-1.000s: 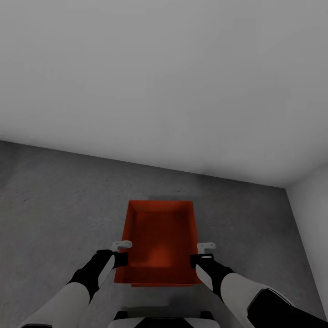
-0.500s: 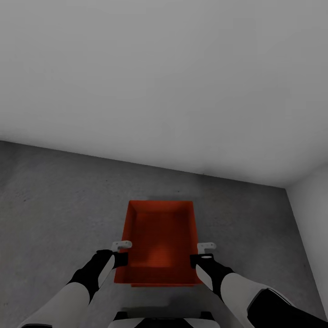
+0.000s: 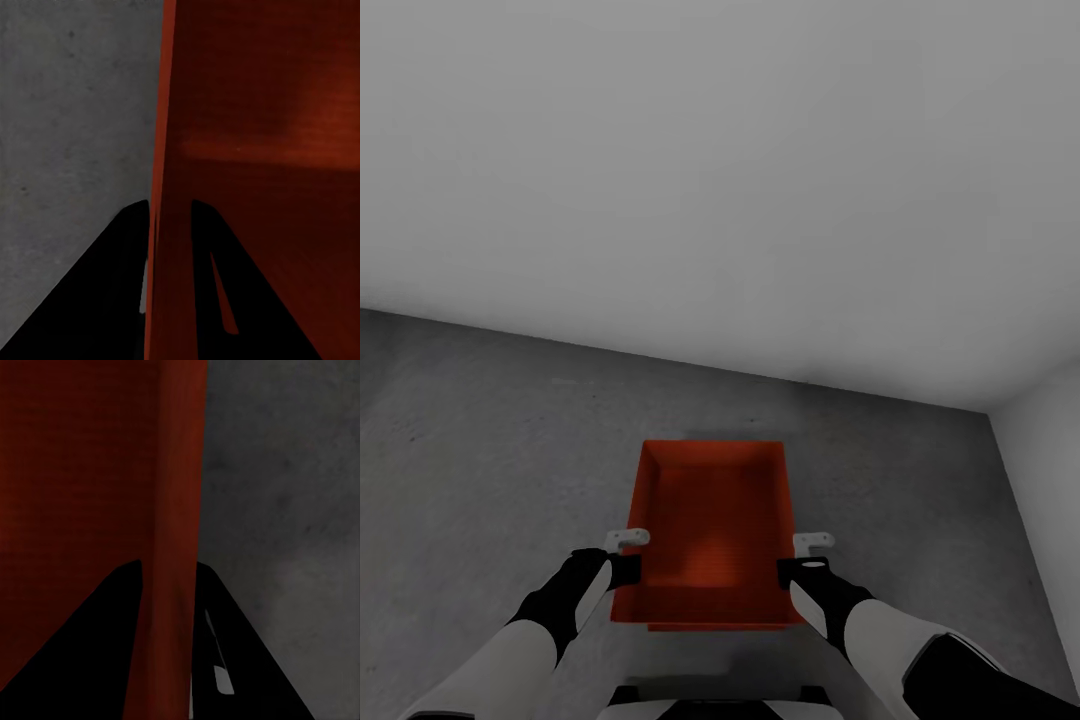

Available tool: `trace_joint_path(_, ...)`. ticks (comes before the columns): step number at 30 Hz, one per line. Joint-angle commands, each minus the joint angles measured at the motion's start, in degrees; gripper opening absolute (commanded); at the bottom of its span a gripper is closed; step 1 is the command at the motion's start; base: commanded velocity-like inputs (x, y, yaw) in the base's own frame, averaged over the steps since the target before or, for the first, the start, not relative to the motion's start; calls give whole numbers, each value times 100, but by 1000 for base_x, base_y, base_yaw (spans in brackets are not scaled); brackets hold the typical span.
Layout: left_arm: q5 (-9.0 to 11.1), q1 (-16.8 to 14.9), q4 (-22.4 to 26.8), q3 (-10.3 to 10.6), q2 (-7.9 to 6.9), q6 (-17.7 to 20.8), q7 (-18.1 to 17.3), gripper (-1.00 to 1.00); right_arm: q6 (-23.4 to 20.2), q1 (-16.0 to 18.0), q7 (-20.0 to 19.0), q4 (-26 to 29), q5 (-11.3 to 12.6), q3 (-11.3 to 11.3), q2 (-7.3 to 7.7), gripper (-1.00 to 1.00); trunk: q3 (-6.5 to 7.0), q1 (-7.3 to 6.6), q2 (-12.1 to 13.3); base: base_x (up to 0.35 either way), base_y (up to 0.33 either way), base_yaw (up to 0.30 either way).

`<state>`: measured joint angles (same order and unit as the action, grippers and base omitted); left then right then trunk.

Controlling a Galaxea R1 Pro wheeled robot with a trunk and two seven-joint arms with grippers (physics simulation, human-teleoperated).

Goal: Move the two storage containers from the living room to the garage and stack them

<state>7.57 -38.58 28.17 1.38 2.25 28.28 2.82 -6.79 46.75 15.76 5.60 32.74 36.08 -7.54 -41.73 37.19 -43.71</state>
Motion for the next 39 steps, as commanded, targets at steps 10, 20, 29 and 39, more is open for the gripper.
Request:
trace_joint_path(10,-124,-4,22,29,56,38,61,-100,-253,7,50,-15,57,78,-2,-100,-184,221,-407,0,0,0)
trace_joint_path(20,-131,-6,29,29,56,39,61,-100,-253,2,50,-15,57,83,-2,-100,-220,265,-487,0,0,0)
trace_joint_path(29,-133,-6,30,29,56,38,61,-100,-253,2,50,-17,51,83,-2,-100,-220,265,-487,0,0,0)
trace_joint_path(39,-136,-6,30,29,80,39,67,-100,-253,4,50,-16,50,83,-2,-100,-220,265,-487,-76,0,0)
